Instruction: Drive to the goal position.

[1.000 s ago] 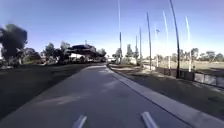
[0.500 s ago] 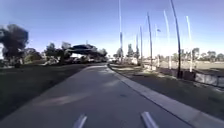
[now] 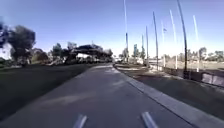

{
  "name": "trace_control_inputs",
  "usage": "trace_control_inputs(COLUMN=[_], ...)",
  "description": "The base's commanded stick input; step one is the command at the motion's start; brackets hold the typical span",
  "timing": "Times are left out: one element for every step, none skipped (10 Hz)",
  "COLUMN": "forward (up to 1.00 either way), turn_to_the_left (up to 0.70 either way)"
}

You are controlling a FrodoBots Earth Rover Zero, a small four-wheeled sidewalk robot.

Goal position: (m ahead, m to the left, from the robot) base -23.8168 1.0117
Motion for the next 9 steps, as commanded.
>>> trace_control_inputs(forward=[0.00, 0.00, 0.00, 0.00, 0.00, 0.00, 0.00, 0.00, 0.00], turn_to_the_left=[0.99, 0.99, 0.99, 0.99, 0.99, 0.99, 0.99, 0.99, 0.99])
